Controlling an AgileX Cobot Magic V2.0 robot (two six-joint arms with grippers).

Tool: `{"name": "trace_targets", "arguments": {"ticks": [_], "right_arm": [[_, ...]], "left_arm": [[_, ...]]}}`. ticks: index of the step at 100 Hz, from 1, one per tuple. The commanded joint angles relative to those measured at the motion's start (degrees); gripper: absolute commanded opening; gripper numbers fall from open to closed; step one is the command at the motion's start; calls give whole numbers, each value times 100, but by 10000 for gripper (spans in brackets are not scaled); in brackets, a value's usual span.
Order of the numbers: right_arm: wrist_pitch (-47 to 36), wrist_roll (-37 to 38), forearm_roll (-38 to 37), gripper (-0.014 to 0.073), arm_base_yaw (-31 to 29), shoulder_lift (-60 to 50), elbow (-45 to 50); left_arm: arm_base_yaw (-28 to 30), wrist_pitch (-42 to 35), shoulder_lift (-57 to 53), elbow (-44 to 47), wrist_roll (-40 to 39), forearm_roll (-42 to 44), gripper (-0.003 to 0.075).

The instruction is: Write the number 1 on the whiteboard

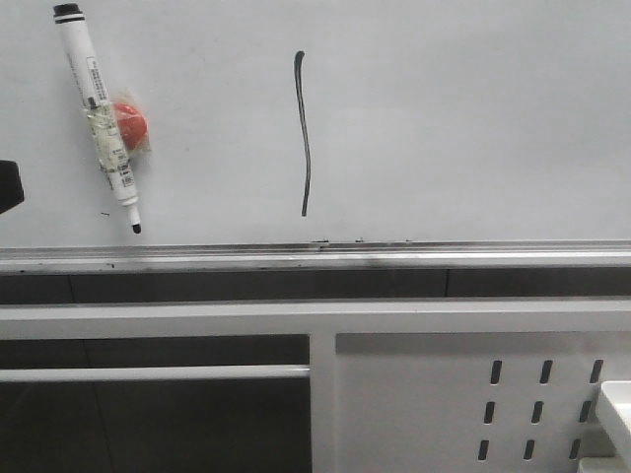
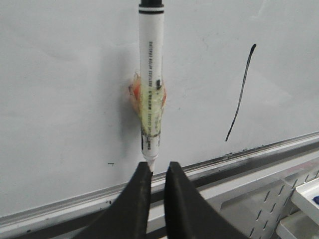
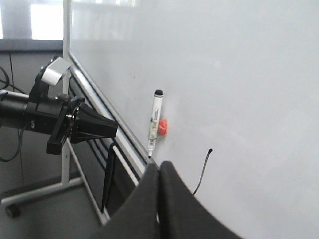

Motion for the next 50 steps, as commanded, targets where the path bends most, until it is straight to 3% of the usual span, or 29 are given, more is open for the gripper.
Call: {"name": "trace_targets", "arguments": {"ticks": [1, 28, 39, 50], "right_arm": [[-1269, 11, 45, -69, -34, -441, 625], [-3637, 11, 45, -69, -34, -1107, 3261], [-4195, 11, 45, -69, -34, -1107, 3665], [-4254, 11, 45, -69, -34, -1107, 3746]], "left_arm": [[-15, -1247, -89, 166, 72, 28, -20], [-15, -1214, -53, 201, 283, 189, -20], [-15, -1133, -53, 180, 283, 189, -20], [-15, -739, -53, 24, 283, 189, -20]]}}
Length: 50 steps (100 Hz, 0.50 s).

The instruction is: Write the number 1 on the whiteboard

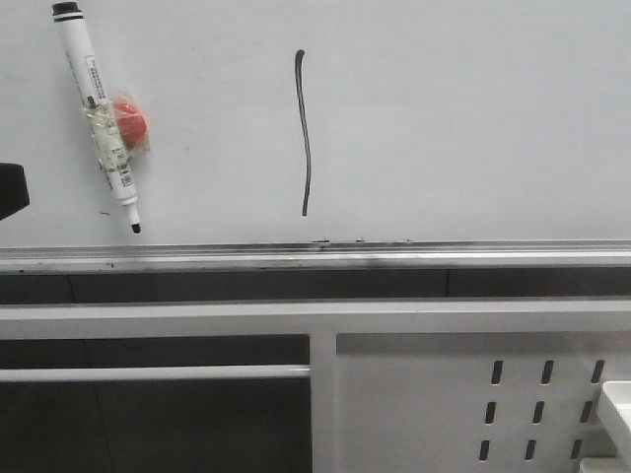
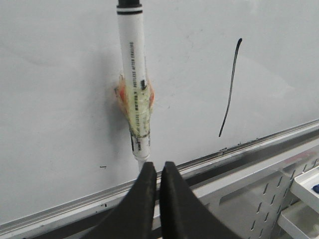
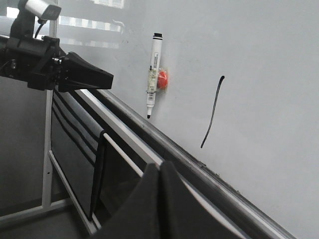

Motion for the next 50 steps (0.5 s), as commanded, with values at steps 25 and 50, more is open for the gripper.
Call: {"name": "trace_targets", "arguments": {"ticks": [25, 50], "right_arm": [[-670, 11, 33, -69, -34, 20, -107], [-670, 11, 33, -69, -34, 20, -107]], "left_arm": [[-15, 940, -80, -993, 26, 516, -20], [-15, 3967, -1296, -2200, -124, 1719, -20]]}}
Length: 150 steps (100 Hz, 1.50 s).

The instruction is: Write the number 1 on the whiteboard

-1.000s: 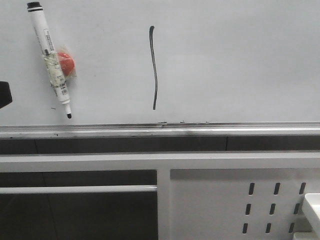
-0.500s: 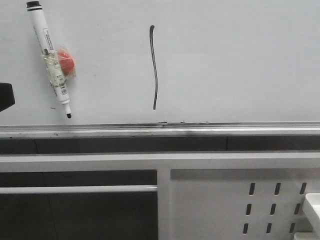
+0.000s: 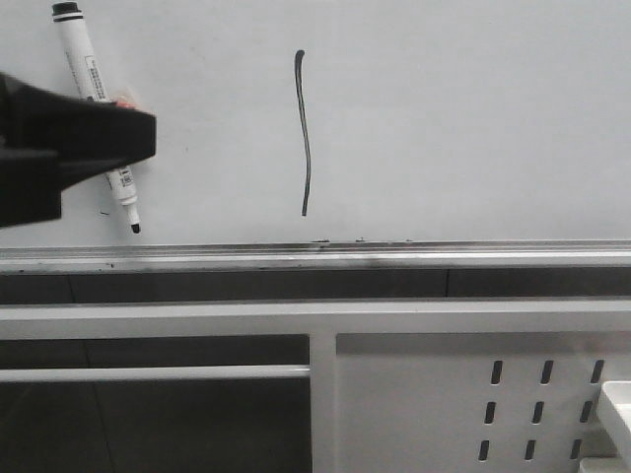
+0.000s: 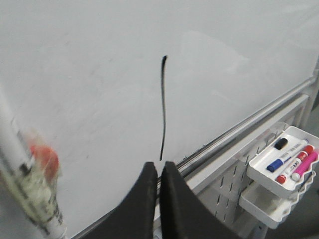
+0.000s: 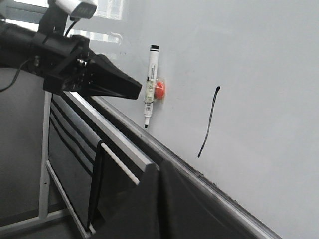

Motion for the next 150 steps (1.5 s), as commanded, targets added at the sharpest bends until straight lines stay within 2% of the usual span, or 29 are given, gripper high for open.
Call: {"name": "trace_targets", "arguments": {"ticks": [1, 13, 20, 37, 46, 56, 64, 75, 89, 101, 113, 117, 125, 139, 150], "right_arm": [[-518, 11, 10, -69, -34, 34, -107], [-518, 11, 10, -69, -34, 34, -107], [-518, 11, 10, -69, -34, 34, -107], [-518, 11, 10, -69, -34, 34, -107], [-518, 11, 10, -69, -34, 34, -107], [-518, 11, 10, -69, -34, 34, -107], [-518, 11, 10, -69, -34, 34, -107], [-518, 11, 10, -69, -34, 34, -107], [-518, 11, 10, -69, -34, 34, -107], [-518, 11, 10, -69, -34, 34, -107], [-518, 11, 10, -69, -34, 34, -107], [-518, 11, 10, -69, -34, 34, -107], [-518, 11, 10, -69, -34, 34, -107], [-518, 11, 10, -69, -34, 34, -107], [-518, 11, 10, -69, -34, 34, -107]], "left_arm": [[-15, 1304, -746, -546, -79, 399, -20], [-15, 3512, -1814, -1189, -79, 525, -20], [-15, 4389, -2462, -1441, -79, 525, -20], [-15, 5226, -3921, -1535, -79, 525, -20], [-15, 5408, -4512, -1535, -79, 384, -20], [-15, 5445, -5018, -1535, -89, -180, -20], [-15, 5432, -5292, -1535, -89, -227, -20], [-15, 5414, -5562, -1535, 121, 529, -20], [-15, 5635, -5698, -1535, 93, 791, -20], [-15, 6146, -5707, -1515, -508, 1105, -20], [98, 6053, -5686, -1230, -1598, 1935, -20], [318, 6063, -5697, -1084, -2076, 2203, -20], [894, 6038, -5732, -868, -2089, 2010, -20], [2115, 5862, -5890, -400, -1985, 1186, -20], [2864, 5747, -6096, -54, -1856, 428, -20]]}}
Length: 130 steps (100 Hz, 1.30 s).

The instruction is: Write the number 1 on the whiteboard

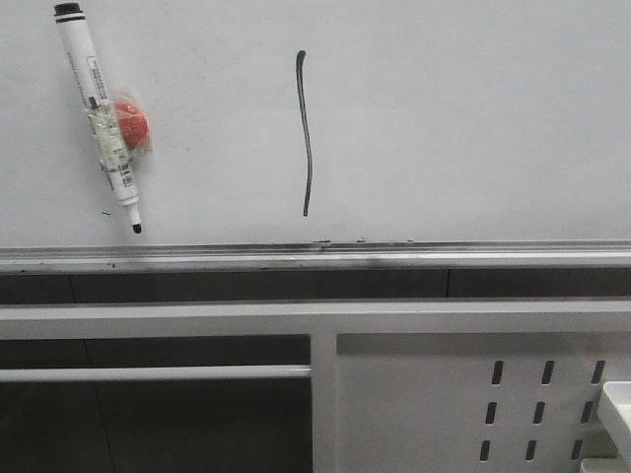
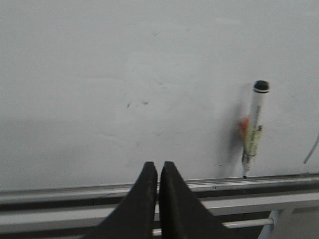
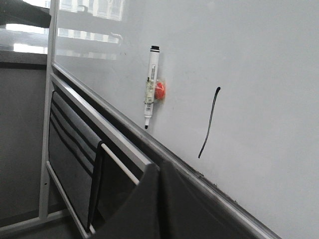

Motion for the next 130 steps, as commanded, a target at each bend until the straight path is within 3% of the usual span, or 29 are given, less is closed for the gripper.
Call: {"name": "trace_targets", "arguments": {"ticks": [1, 13, 28, 41, 52, 69, 95, 130], "right_arm": [[-518, 1, 10, -69, -34, 38, -107], [-518, 1, 10, -69, -34, 38, -107], [-509, 1, 10, -69, -34, 38, -107], [-509, 1, 10, -69, -34, 38, -107], [-509, 1, 10, -69, -34, 38, -107], [-509, 1, 10, -69, -34, 38, -107], [-509, 1, 10, -69, -34, 38, -107], [-509, 1, 10, -69, -34, 38, -107]], "left_arm": [[550, -565, -81, 96, 82, -543, -20], [921, -540, -488, 461, 107, -676, -20], [847, -592, -634, 1138, 147, -593, -20], [899, -577, -634, 1722, 658, -993, -20], [1068, -951, -634, 2013, 763, -1048, -20], [1416, -1088, -634, 2013, 2687, -2038, -20], [1876, -1135, -634, 2013, 2706, -2010, -20], [1913, -1124, -634, 2013, 2715, -1996, -20]]}}
